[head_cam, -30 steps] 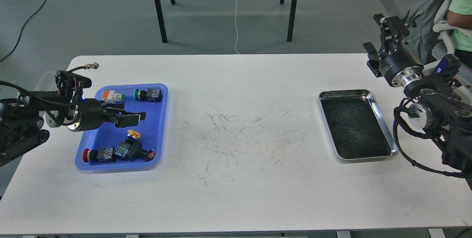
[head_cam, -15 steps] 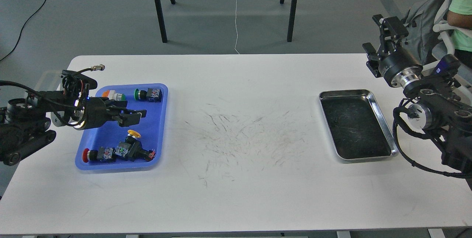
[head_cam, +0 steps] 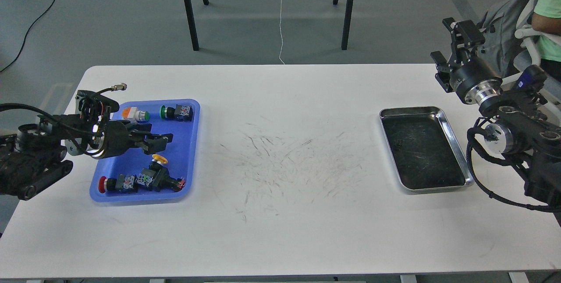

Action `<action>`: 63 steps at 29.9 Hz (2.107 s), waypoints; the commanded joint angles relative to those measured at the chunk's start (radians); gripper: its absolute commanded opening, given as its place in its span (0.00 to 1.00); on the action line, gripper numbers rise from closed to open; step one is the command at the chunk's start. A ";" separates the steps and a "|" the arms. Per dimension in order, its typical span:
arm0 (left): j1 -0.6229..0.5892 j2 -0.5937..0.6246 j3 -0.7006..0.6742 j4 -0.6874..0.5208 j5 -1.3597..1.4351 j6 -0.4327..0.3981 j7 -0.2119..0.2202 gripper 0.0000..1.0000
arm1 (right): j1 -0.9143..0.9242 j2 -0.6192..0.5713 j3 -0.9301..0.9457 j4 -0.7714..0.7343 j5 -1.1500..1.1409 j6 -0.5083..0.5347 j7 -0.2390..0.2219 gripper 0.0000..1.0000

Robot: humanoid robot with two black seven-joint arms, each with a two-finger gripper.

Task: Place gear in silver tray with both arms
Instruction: 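Lower the left gripper into the blue tray beside the black gear, then close the left gripper on the small black gear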

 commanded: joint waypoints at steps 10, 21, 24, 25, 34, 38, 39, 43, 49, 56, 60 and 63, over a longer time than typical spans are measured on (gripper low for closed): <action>0.010 -0.014 0.000 0.017 0.002 0.001 0.000 0.59 | -0.034 0.001 0.109 0.000 0.016 0.003 0.000 0.95; 0.021 -0.017 0.008 0.045 -0.001 0.001 0.000 0.59 | -0.047 0.012 0.144 0.022 0.016 0.004 0.000 0.95; 0.021 -0.022 0.012 0.063 -0.001 0.001 0.000 0.59 | -0.049 0.012 0.144 0.028 0.016 0.003 0.000 0.95; 0.021 -0.026 0.017 0.065 -0.001 0.002 0.000 0.59 | -0.051 0.012 0.144 0.030 0.016 0.003 0.000 0.95; 0.021 -0.034 0.022 0.092 -0.012 0.004 0.000 0.59 | -0.054 0.012 0.143 0.031 0.014 0.004 0.000 0.95; 0.030 -0.048 0.022 0.115 -0.011 0.004 0.000 0.59 | -0.057 0.012 0.143 0.033 0.014 0.003 0.000 0.95; 0.036 -0.052 0.022 0.117 -0.011 0.006 0.000 0.59 | -0.058 0.012 0.141 0.034 0.014 0.003 0.000 0.95; 0.050 -0.057 0.023 0.115 -0.006 0.029 0.000 0.55 | -0.063 0.011 0.137 0.042 0.014 0.003 0.000 0.95; 0.048 -0.063 0.071 0.131 -0.003 0.048 0.000 0.36 | -0.063 0.006 0.134 0.043 0.014 0.001 0.000 0.95; 0.048 -0.063 0.072 0.134 -0.009 0.062 0.000 0.33 | -0.063 0.007 0.134 0.046 0.014 0.001 0.000 0.95; 0.050 -0.062 0.072 0.135 -0.008 0.064 0.000 0.29 | -0.063 0.007 0.132 0.046 0.014 0.000 0.000 0.95; 0.047 -0.062 0.072 0.129 -0.011 0.064 0.000 0.24 | -0.063 0.007 0.132 0.045 0.014 0.000 0.000 0.95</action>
